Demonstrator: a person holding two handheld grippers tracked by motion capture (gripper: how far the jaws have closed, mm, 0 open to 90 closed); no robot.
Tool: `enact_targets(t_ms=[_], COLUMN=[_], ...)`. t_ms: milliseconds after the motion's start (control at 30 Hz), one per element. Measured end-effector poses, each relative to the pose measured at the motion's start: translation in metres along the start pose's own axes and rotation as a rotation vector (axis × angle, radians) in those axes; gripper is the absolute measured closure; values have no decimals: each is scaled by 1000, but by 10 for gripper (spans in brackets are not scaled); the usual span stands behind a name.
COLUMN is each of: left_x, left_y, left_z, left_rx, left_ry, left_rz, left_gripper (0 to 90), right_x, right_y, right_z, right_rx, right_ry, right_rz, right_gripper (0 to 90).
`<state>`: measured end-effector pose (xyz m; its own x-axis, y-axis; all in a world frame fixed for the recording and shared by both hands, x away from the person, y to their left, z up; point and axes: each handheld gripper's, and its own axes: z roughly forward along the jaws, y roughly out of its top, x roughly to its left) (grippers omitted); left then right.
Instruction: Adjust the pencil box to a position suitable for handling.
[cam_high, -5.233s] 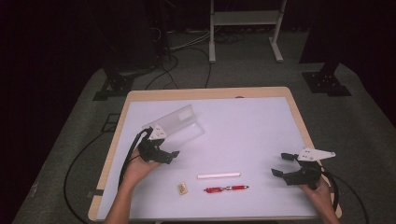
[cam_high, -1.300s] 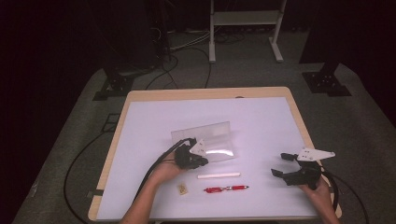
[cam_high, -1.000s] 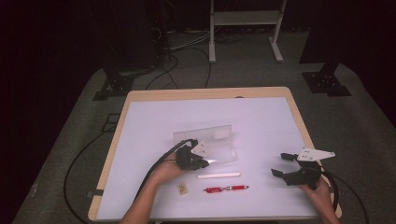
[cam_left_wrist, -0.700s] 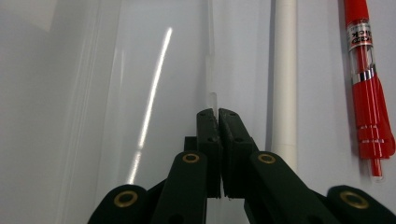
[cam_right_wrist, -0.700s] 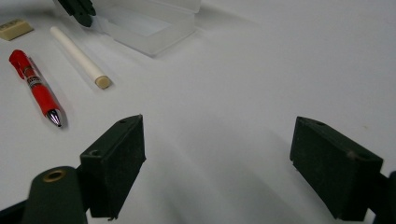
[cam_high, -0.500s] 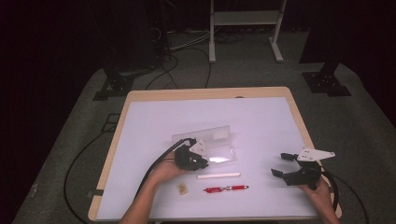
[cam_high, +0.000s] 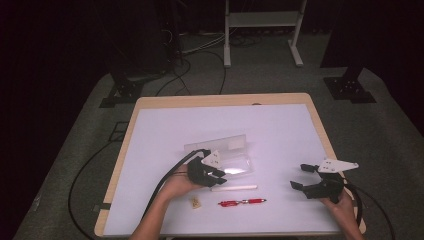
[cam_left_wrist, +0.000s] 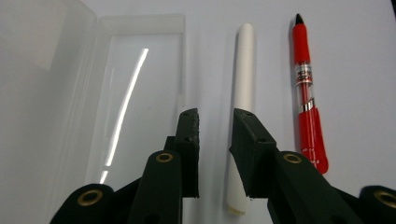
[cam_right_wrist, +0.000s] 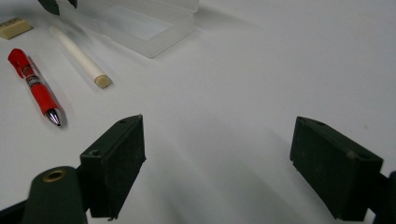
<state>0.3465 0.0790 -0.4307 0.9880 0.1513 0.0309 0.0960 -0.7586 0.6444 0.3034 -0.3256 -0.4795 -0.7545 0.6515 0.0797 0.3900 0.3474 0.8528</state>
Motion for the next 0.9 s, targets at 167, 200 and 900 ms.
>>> enact_targets(t_ms=[167,200,900], left_x=[-6,-7,-13], left_y=[4,5,17], left_z=[3,4,27], left_rx=[-11,-10,13], left_ry=[-13,-19,-63], left_rz=[4,5,9], left_gripper=[701,701,648], right_x=[0,0,1], right_y=[0,0,0], right_z=[0,0,1], right_rx=[-1,1,8], right_ry=[0,0,-2], right_rz=[-1,-1,-9], right_gripper=[170,170,171])
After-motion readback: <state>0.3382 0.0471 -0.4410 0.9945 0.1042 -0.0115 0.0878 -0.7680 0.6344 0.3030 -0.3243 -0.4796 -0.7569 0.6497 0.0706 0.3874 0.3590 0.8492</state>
